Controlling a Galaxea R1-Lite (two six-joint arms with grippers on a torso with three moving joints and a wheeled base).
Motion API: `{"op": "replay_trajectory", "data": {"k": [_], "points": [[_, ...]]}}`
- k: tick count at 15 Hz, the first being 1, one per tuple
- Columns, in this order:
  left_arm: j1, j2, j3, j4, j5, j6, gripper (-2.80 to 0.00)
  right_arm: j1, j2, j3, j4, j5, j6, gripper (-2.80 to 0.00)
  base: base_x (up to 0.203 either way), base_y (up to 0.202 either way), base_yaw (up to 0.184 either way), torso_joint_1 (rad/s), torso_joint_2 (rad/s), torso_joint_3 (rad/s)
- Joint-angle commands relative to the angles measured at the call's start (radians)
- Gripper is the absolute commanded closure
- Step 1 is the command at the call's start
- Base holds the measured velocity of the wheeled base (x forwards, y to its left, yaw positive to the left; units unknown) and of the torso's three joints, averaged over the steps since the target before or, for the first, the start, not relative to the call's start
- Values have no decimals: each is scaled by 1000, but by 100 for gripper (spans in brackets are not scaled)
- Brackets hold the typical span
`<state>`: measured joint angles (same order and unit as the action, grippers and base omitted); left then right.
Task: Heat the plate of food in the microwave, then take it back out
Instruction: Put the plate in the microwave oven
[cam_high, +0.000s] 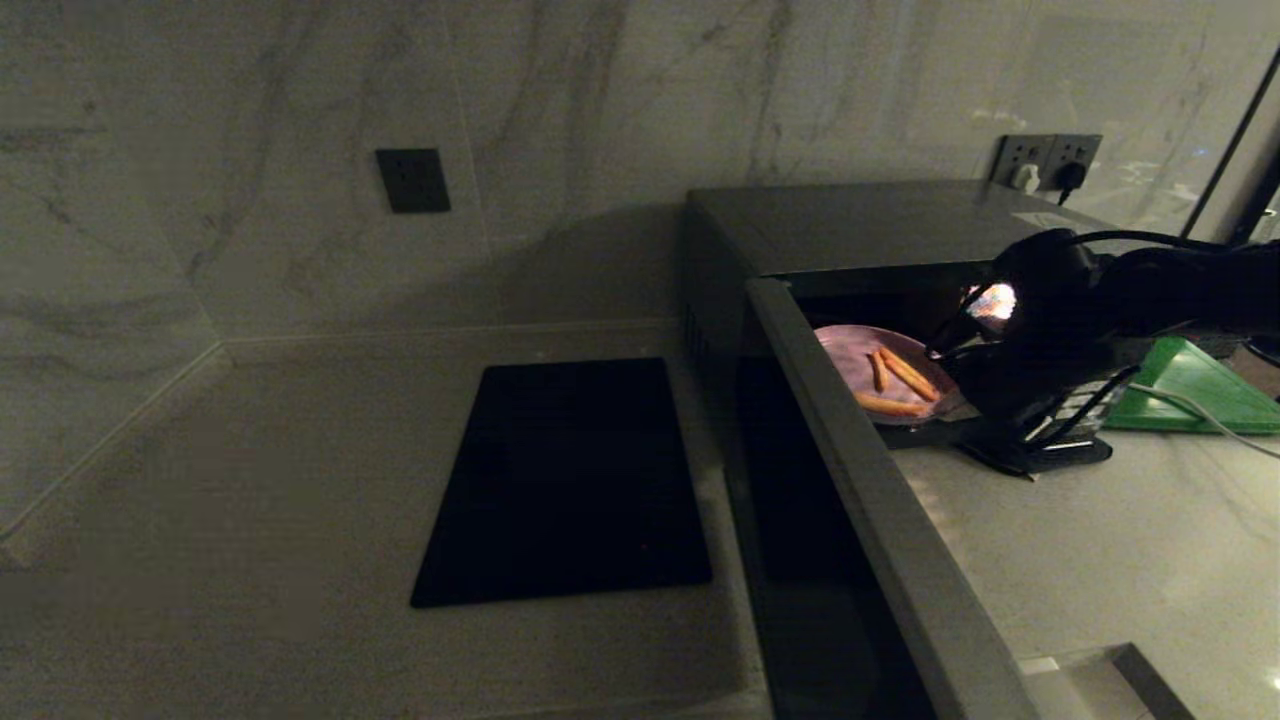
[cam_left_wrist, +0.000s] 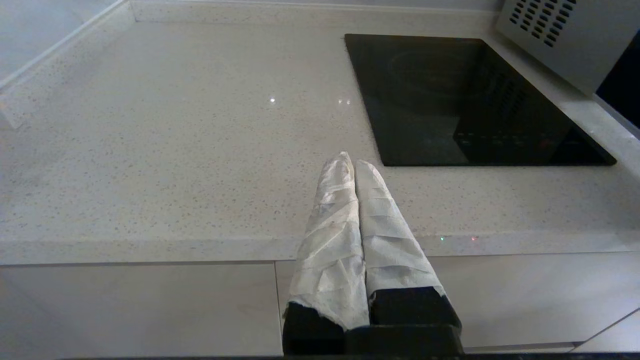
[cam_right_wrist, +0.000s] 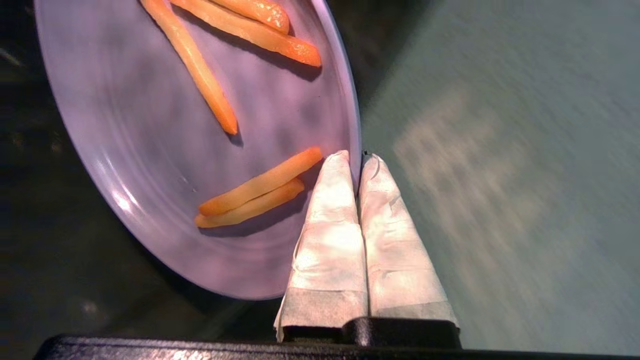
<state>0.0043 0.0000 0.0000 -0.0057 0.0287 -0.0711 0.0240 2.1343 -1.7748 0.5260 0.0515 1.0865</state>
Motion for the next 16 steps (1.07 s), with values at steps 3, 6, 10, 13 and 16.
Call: {"op": "replay_trajectory", "data": {"k": [3,6,10,13,16], "points": [[0,2,0,0,0,-2,0,24,50,-50,-23,4,4,0,0,0,0,0,0,0],[0,2,0,0,0,-1,0,43,56,-52,-23,5,4,0,0,0,0,0,0,0],[0,2,0,0,0,-1,0,47,68,-43,-24,-1,5,0,0,0,0,0,0,0],[0,2,0,0,0,-1,0,47,87,-54,-26,-4,4,0,0,0,0,0,0,0],[0,2,0,0,0,-1,0,45,97,-54,-26,-4,4,0,0,0,0,0,0,0]]}}
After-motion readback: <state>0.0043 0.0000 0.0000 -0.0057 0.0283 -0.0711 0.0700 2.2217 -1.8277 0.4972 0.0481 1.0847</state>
